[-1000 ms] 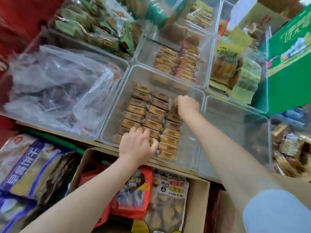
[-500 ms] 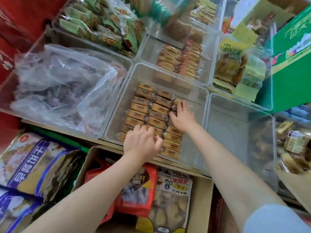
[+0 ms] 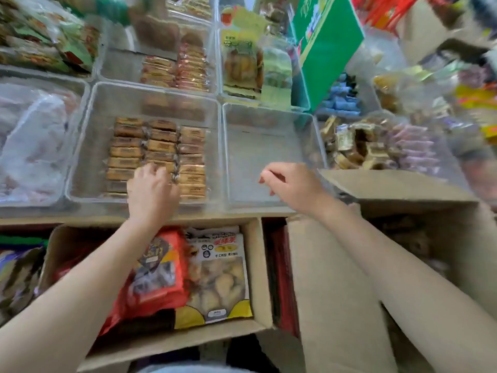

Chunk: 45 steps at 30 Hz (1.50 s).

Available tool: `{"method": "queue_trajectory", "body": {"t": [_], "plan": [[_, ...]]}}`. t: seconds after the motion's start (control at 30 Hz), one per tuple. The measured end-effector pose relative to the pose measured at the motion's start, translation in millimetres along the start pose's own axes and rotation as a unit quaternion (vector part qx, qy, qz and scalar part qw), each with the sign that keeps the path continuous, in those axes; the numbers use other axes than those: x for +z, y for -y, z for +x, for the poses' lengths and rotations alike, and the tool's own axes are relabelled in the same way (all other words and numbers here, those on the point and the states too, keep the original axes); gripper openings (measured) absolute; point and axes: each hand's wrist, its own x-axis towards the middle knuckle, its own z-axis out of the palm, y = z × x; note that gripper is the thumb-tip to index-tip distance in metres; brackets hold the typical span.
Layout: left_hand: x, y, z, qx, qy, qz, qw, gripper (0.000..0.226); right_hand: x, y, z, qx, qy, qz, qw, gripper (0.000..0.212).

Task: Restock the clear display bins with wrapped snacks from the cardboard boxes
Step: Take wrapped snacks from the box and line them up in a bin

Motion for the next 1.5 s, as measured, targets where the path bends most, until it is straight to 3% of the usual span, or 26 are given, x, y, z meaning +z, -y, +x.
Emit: {"method": "queue_trajectory", "body": {"t": [0.07, 0.17, 0.23, 0.33, 0.4, 0.5, 0.63, 0.73, 0.8, 0.97, 1.03, 1.1, 1.17, 1.23, 1.37, 1.5], "plan": [[-6, -62, -45, 0.062, 0.011, -0.141, 0.988, 0.041, -22, -27, -39, 0.006, -0.067, 0.005, 0.998, 0.026], [-15, -163, -136, 0.114, 0.134, -0.343, 0.923, 0.041, -49, -67, -90, 0.013, -0.167, 0.024, 0.986, 0.027], [-13, -218, -190, 0.14, 0.191, -0.386, 0.891, 0.057, -62, -92, -117, 0.011, -0.222, 0.043, 0.974, 0.03], [8, -273, -239, 0.125, 0.224, -0.399, 0.88, 0.091, -75, -130, -150, 0.01, -0.255, 0.068, 0.965, 0.035], [25, -289, -250, 0.09, 0.188, -0.4, 0.892, 0.094, -79, -157, -165, 0.03, -0.192, 0.061, 0.979, 0.035], [39, -292, -250, 0.021, 0.133, -0.416, 0.899, 0.088, -64, -197, -179, 0.071, 0.026, 0.006, 0.997, 0.029], [31, -290, -245, -0.007, 0.123, -0.449, 0.885, 0.084, -30, -229, -181, 0.048, 0.191, -0.066, 0.978, 0.024], [23, -288, -237, -0.016, 0.127, -0.46, 0.879, 0.085, 4, -251, -174, 0.051, 0.314, -0.171, 0.932, 0.031], [21, -290, -239, -0.012, 0.127, -0.461, 0.878, 0.086, 30, -269, -173, 0.044, 0.361, -0.218, 0.906, 0.037], [27, -291, -242, -0.02, 0.117, -0.469, 0.875, 0.087, 60, -299, -177, 0.044, 0.382, -0.251, 0.888, 0.053], [29, -290, -241, -0.018, 0.117, -0.468, 0.876, 0.085, 51, -300, -172, 0.053, 0.383, -0.187, 0.903, 0.048], [29, -291, -239, -0.016, 0.115, -0.471, 0.875, 0.084, 27, -297, -161, 0.114, 0.37, 0.01, 0.922, 0.036], [28, -293, -236, -0.013, 0.118, -0.47, 0.875, 0.085, -6, -284, -155, 0.198, 0.365, 0.271, 0.868, 0.034], [26, -293, -231, -0.003, 0.124, -0.466, 0.876, 0.086, -39, -269, -152, 0.191, 0.35, 0.445, 0.802, 0.035], [22, -289, -223, 0.015, 0.147, -0.468, 0.871, 0.085, -92, -227, -153, 0.073, 0.302, 0.59, 0.745, 0.039], [16, -266, -214, 0.052, 0.155, -0.414, 0.895, 0.07, -111, -164, -141, -0.009, 0.316, 0.591, 0.742, 0.053]]}}
